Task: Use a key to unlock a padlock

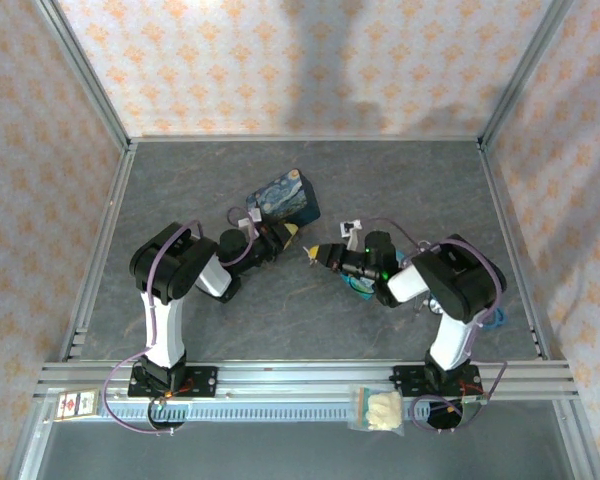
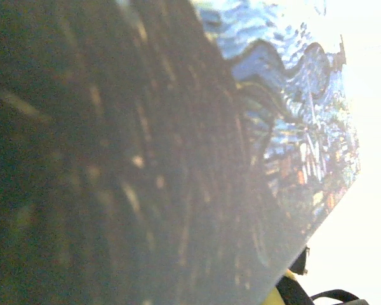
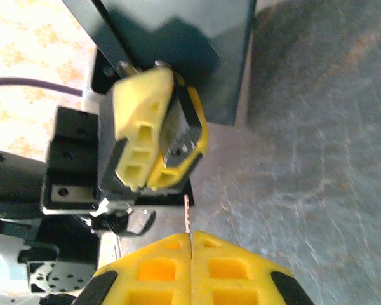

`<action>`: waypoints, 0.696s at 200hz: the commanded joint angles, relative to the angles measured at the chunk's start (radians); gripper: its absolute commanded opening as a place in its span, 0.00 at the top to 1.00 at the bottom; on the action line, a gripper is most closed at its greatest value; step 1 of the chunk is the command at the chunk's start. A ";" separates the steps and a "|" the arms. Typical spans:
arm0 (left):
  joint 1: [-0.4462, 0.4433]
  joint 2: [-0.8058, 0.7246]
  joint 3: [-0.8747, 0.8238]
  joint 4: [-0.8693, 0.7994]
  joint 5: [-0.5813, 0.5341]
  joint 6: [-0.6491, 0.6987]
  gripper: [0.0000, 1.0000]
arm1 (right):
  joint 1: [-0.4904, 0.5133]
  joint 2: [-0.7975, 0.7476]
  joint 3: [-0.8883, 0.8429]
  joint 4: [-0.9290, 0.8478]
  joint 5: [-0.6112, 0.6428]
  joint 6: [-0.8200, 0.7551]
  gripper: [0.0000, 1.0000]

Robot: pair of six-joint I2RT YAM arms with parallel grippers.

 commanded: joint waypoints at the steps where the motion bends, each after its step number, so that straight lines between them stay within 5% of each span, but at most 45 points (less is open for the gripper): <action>1: 0.004 -0.009 -0.014 0.081 0.000 -0.053 1.00 | -0.001 0.051 0.040 0.195 -0.023 0.090 1.00; 139: -0.010 -0.007 -0.005 0.101 -0.035 -0.077 1.00 | 0.009 0.120 0.048 0.259 -0.013 0.133 1.00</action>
